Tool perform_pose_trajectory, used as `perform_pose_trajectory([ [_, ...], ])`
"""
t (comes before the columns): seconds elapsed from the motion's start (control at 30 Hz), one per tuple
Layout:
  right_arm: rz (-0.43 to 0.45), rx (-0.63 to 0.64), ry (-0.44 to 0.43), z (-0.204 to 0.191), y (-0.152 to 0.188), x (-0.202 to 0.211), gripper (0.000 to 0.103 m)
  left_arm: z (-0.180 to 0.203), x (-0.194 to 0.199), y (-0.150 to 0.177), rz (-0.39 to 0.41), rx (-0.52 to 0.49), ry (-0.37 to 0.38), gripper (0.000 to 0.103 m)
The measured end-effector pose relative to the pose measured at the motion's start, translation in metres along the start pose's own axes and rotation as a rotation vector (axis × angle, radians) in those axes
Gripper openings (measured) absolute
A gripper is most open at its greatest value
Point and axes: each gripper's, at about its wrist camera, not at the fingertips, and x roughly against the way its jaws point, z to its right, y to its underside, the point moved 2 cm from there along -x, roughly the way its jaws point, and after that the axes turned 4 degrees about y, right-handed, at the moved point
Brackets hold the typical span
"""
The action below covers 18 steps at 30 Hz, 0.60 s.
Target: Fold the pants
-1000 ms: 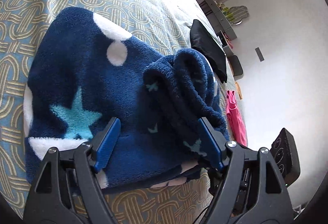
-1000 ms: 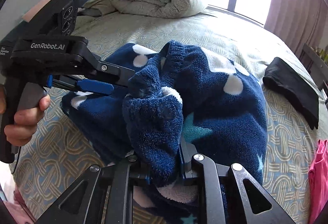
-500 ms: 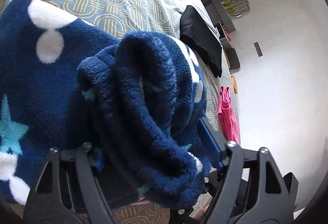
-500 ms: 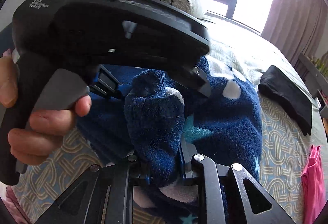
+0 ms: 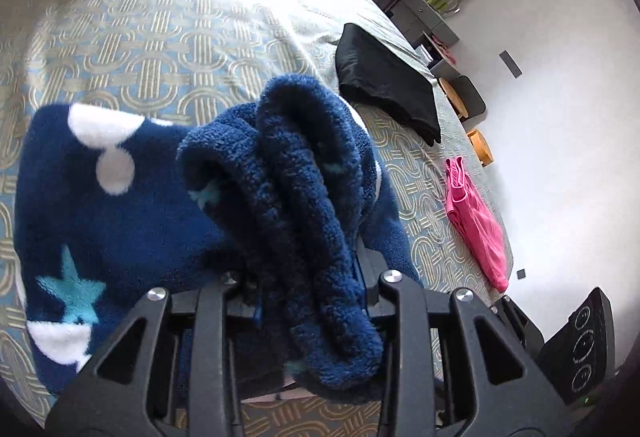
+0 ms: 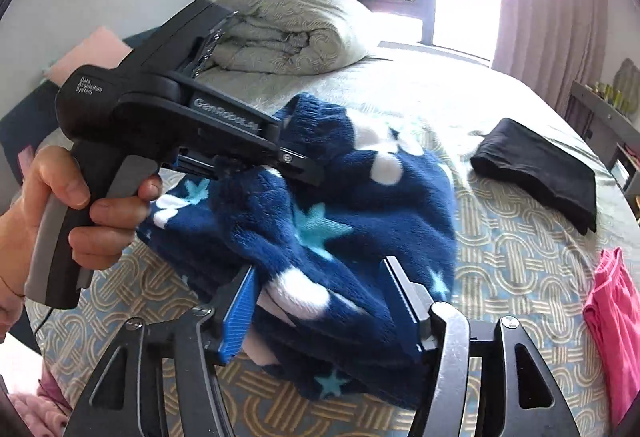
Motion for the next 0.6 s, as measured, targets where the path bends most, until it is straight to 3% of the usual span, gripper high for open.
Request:
perform_pose_trajectory([
  [0.1,0.023,-0.105,0.025,0.027,0.008,0.018,0.069,0.022,0.02,-0.006,0.033,-0.099,-0.018,0.034],
  [0.23,0.006,-0.285,0.062,0.064,0.018,0.024,0.07,0.031,0.053,-0.016,0.073,-0.155,-0.034,0.034],
  [0.37,-0.005,-0.46,0.0,0.089,0.026,0.018,0.07,0.015,0.079,-0.024,0.095,-0.158,-0.079,0.034],
  [0.5,-0.047,-0.456,-0.023,0.081,0.025,0.005,0.07,-0.025,0.086,-0.021,0.071,-0.124,-0.167,0.034],
  [0.6,-0.065,-0.403,-0.045,0.06,0.017,-0.004,0.07,-0.068,0.082,-0.01,0.033,-0.039,-0.199,0.035],
])
